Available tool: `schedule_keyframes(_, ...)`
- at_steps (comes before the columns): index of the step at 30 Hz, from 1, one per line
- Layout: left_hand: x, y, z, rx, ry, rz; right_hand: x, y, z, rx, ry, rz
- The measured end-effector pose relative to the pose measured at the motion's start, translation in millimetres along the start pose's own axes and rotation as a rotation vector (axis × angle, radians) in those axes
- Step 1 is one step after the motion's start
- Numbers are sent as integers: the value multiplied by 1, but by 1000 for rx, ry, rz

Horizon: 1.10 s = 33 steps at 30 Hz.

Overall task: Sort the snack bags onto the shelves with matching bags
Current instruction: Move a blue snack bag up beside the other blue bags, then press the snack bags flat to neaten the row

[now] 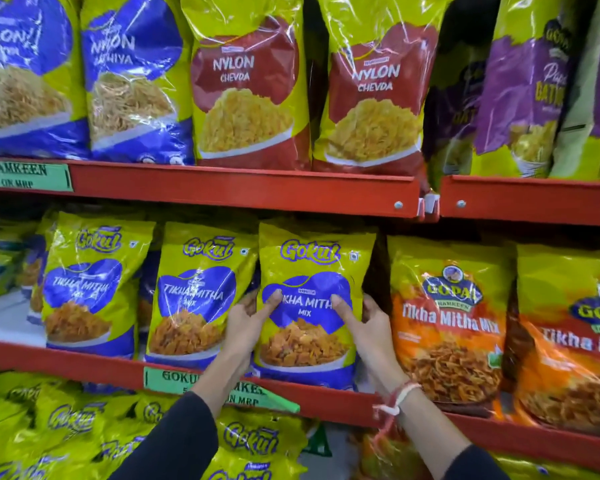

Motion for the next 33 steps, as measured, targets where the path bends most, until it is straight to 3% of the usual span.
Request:
schedule_keyframes(4,-28,-14,19,-97,-95,-122,19,-7,22,-183,84,181)
schedule_keyframes(7,-44,-27,37,-247,-154,-169,26,-13,43,-376,159,173)
schedule_keyframes(10,-45,-31,28,-331,-222,-145,31,-18,45,-424,191,113)
schedule_keyframes(13,-34,-31,2,-382,-485,177,30,-23,21,-425,250,-126)
schedule_keyframes(16,-11,-32,-16,-302,-834,595,16,-33,-14,-289,643,-582)
schedule_keyframes(18,12,-32,-16,-188,-935,879,-10,-30,-16,-191,841,-977)
schedule_keyframes(20,28,-29,-10,-117,-930,1040,-31,-23,-8,-124,817,-1190)
schedule_keyframes(27,25,-27,-1,-59,-809,1212,-23,-25,-1,-50,664,-1387)
schedule_keyframes(33,11,-25,-46,-68,-838,1036,4,18,-51,-52,737,-1281)
Point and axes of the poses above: each hand's wrist, its own z-axis towards the middle knuckle, its own y-axis out of the back of the hand, x = y × z, the point moved 1 cm from there along z, towards the middle knuckle, and after that the axes turned 3 degrees about z, right-handed, at the moved point
